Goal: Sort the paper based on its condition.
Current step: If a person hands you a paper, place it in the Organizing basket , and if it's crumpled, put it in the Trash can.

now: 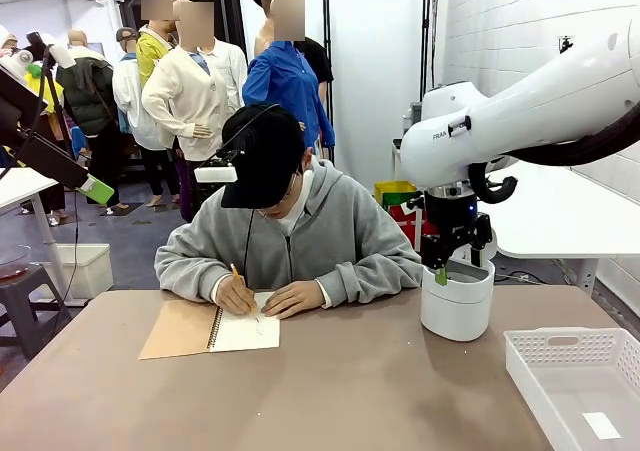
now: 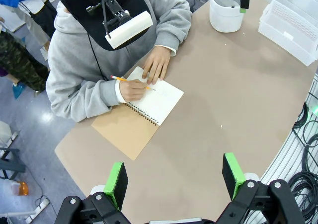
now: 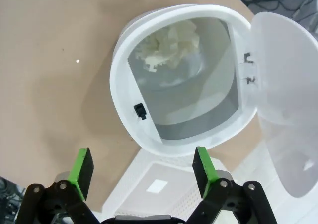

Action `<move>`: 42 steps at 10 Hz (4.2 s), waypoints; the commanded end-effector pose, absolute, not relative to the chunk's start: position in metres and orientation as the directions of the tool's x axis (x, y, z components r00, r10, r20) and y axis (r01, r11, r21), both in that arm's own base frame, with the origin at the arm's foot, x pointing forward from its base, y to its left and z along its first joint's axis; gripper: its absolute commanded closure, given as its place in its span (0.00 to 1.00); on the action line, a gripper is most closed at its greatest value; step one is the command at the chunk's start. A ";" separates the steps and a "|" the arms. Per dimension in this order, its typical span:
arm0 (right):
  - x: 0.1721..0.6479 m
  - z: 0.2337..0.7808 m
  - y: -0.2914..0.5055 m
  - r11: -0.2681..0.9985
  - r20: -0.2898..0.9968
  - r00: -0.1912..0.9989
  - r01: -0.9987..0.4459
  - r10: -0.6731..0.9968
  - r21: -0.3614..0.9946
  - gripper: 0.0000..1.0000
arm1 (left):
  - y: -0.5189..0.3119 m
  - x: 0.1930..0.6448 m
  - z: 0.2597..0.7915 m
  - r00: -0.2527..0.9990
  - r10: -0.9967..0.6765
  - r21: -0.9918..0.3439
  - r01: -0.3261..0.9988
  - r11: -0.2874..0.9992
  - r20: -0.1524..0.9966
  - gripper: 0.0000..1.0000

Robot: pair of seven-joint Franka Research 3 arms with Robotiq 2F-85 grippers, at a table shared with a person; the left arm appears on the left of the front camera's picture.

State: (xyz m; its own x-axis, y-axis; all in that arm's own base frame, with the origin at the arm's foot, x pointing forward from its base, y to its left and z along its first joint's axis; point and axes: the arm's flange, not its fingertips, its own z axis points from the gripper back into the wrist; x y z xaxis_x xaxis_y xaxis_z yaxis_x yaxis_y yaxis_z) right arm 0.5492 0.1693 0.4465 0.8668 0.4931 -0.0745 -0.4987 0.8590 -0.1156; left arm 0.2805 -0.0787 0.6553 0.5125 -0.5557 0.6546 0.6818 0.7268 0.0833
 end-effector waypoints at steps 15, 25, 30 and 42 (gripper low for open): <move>0.452 0.519 0.268 0.657 0.178 0.645 -0.754 0.743 -0.012 0.00 | -0.078 0.280 0.655 0.511 -0.552 0.079 0.683 0.726 0.659 0.00; 0.431 0.652 0.314 0.474 0.423 0.467 -0.875 0.776 0.097 0.00 | -0.078 0.280 0.655 0.511 -0.552 0.079 0.683 0.726 0.659 0.00; 0.404 0.655 0.302 0.450 0.493 0.409 -0.892 0.768 0.039 0.00 | -0.078 0.280 0.655 0.511 -0.552 0.079 0.683 0.726 0.659 0.00; 0.408 0.660 0.307 0.483 0.466 0.444 -0.875 0.766 0.039 0.00 | -0.078 0.280 0.655 0.511 -0.552 0.079 0.683 0.726 0.659 0.00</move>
State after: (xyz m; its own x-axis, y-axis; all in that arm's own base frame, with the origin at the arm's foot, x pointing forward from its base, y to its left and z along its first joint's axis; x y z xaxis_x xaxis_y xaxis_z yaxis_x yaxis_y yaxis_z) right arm 0.4078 0.3057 0.6593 0.4383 0.7624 0.4761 -0.8764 0.4800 0.0383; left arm 0.2805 -0.0786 0.6553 0.5127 -0.5557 0.6545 0.6814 0.7271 0.0835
